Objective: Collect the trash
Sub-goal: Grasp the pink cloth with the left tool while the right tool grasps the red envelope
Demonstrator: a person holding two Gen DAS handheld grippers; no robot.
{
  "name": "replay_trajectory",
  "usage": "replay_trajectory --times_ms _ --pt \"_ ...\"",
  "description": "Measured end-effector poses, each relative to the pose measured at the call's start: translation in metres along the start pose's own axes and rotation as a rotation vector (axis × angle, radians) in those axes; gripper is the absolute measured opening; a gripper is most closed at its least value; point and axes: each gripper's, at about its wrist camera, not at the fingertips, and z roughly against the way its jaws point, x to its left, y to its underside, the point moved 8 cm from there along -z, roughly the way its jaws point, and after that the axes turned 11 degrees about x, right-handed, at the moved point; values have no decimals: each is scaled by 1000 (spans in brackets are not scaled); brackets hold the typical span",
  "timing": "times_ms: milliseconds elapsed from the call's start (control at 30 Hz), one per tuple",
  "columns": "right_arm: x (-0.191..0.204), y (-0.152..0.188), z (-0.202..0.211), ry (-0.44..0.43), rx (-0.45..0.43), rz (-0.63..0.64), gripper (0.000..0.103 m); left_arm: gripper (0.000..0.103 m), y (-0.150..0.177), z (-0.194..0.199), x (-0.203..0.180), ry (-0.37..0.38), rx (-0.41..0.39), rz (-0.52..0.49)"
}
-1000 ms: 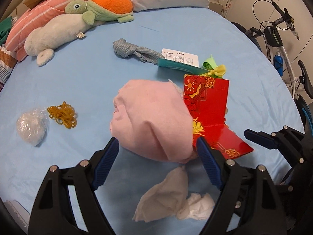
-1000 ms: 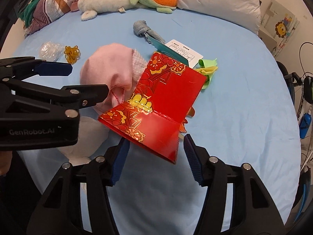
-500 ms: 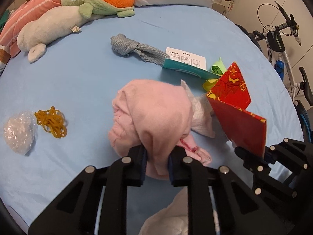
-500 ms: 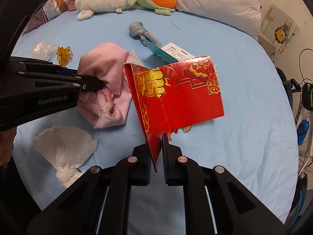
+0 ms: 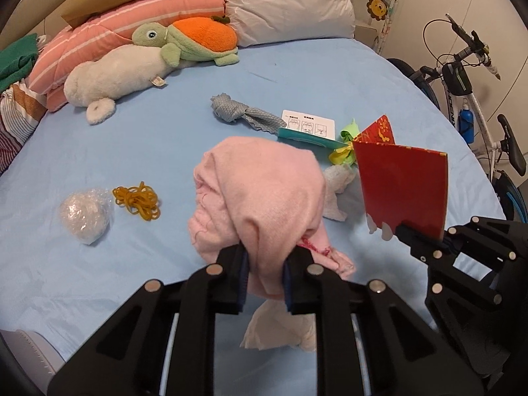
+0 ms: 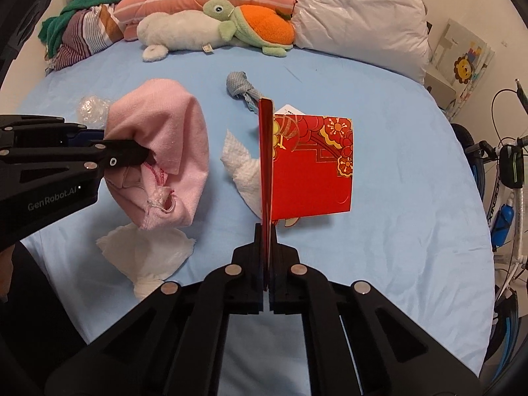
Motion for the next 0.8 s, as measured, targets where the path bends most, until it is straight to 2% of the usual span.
replay_trajectory --times_ms 233,433,800 --pt "18 6 45 3 -60 20 1 17 19 50 11 -25 -71 23" --pt "43 17 78 -15 -92 45 1 17 49 89 23 -56 -117 46" --pt "122 31 129 -87 -169 164 1 17 120 151 73 -140 -169 171"
